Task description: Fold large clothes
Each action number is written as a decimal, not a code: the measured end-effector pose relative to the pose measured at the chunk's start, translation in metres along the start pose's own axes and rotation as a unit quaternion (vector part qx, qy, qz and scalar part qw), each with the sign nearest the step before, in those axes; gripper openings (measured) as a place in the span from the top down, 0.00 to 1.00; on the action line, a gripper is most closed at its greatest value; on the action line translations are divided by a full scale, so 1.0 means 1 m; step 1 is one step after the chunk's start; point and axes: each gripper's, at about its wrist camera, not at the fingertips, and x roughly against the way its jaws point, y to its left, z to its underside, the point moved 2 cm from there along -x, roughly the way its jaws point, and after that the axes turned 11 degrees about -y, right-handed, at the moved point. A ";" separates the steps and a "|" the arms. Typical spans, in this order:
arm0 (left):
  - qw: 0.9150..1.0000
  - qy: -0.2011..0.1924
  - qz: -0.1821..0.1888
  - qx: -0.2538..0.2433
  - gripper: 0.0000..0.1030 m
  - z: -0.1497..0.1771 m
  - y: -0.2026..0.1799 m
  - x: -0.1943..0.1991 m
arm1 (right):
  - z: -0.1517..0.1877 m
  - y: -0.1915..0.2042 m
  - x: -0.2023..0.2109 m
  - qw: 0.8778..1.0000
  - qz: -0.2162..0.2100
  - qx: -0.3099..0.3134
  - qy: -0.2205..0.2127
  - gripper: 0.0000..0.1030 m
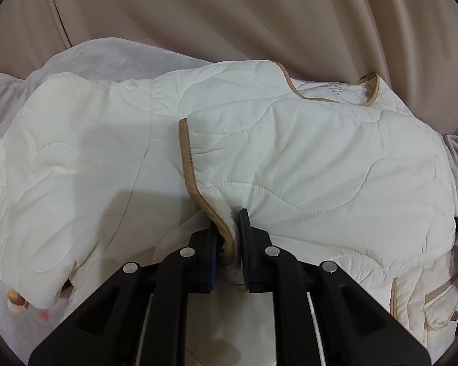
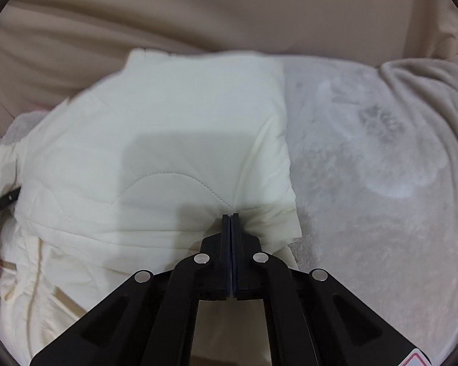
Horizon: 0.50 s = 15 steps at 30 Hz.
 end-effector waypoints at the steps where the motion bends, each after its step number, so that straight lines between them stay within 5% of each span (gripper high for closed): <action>1: 1.000 -0.002 0.003 0.004 0.88 0.002 0.002 0.006 | -0.002 0.003 0.006 1.000 -0.011 -0.002 -0.011 0.99; 5: 1.000 -0.009 0.009 0.018 0.86 0.004 0.007 0.009 | 0.015 0.000 -0.021 0.999 0.024 0.023 0.029 1.00; 9: 0.998 -0.013 0.011 0.054 0.83 0.001 0.025 0.028 | 0.008 0.000 -0.007 0.999 0.030 0.013 0.015 1.00; 11: 0.997 -0.025 0.009 0.074 0.61 -0.001 0.046 0.050 | 0.010 0.005 0.006 1.000 0.023 0.018 0.009 0.99; 15: 0.989 -0.065 -0.061 0.122 0.24 0.002 0.124 0.107 | 0.030 0.015 0.034 1.000 -0.015 0.023 0.010 0.95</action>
